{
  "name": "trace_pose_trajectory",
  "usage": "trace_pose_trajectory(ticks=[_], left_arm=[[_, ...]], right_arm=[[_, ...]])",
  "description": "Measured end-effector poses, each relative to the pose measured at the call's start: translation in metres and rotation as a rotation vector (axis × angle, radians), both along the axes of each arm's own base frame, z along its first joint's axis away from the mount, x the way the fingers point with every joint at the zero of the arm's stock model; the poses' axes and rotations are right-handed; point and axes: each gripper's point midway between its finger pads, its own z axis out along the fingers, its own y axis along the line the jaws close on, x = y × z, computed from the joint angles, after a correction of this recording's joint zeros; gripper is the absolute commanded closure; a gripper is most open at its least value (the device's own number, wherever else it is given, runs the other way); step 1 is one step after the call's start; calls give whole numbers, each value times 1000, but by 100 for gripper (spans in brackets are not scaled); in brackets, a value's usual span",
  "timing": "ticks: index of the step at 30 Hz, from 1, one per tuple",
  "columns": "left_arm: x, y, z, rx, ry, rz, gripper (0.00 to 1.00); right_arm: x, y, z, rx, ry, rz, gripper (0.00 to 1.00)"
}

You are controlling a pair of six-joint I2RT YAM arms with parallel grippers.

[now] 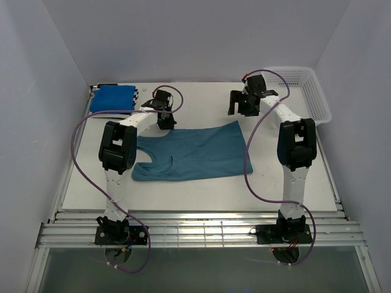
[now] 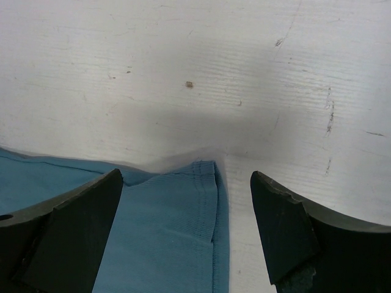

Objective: Fold and stack the tank tops

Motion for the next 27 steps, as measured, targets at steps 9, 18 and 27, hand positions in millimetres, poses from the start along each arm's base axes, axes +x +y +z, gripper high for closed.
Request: trace_pose_trajectory(ticks=[9,18,27], left_arm=[[-6,12,1,21,-14,45,100],[-2,11,2,13,-31,41,100],[-1,9,3,10,-37,29,100]], right_arm=[[-3,5,-29,12,75,20,13],[-3,11,-43,39,108,24,48],[8,15,-47,54,97,16,69]])
